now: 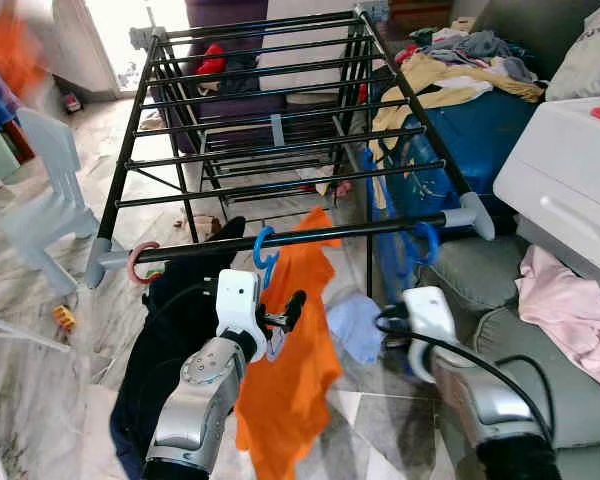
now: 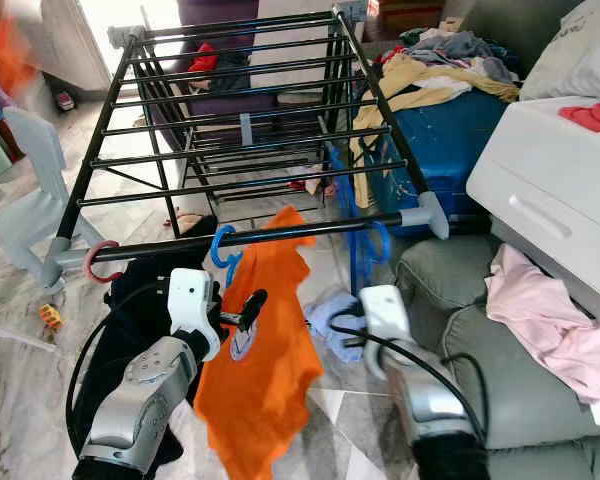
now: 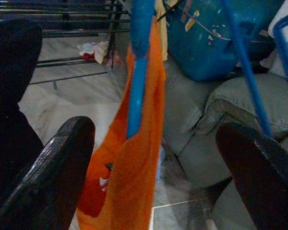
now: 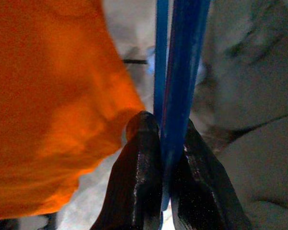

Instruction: Hang hanger

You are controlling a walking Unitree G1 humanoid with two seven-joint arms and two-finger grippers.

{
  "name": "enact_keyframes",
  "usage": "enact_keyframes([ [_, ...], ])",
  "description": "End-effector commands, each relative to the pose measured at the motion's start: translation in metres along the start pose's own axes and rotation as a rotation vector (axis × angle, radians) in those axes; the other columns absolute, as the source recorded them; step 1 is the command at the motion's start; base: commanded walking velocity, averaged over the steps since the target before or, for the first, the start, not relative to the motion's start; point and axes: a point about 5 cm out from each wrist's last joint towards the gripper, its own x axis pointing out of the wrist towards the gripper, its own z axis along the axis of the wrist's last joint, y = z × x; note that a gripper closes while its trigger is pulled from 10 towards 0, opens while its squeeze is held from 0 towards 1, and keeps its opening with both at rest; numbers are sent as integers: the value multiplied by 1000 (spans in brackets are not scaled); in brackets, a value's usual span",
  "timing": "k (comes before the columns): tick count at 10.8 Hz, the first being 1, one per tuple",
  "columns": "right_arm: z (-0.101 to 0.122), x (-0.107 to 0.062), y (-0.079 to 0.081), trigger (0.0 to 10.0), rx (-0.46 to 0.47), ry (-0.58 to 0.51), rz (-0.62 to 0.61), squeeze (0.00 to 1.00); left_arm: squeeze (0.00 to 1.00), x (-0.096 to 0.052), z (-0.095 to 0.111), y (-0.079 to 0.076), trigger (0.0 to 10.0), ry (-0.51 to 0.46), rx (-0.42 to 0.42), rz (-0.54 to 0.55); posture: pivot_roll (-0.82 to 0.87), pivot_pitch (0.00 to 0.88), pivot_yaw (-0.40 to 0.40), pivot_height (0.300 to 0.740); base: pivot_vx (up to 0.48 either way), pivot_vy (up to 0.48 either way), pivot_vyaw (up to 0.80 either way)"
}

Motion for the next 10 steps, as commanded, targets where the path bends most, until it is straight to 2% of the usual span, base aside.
enact_keyframes([
  [1, 6, -1, 4, 10000, -7, -15, 16, 0, 0, 0, 2, 2, 10000, -3, 2, 2, -103, 0, 49, 740, 0, 480, 0],
  [2, 6, -2, 5, 10000, 8, -17, 12, 0, 0, -1, 1, 1, 10000, -1, 0, 1, -100, 0, 45, 740, 0, 480, 0],
  [4, -1, -4, 1, 10000, 95, 40, -40, 0, 0, -2, 0, 0, 10000, 9, 3, -15, -105, 0, 46, 740, 0, 480, 0],
  [9, 4, -7, -19, 10000, 137, 9, -193, 0, 0, -3, -2, 0, 10000, 24, 24, -44, -108, 0, 49, 740, 0, 453, 0],
  [10, 4, -7, -25, 10000, 167, 5, -237, 0, 0, -3, -2, 0, 10000, 22, 26, -43, -108, 0, 49, 740, 0, 0, 0],
])
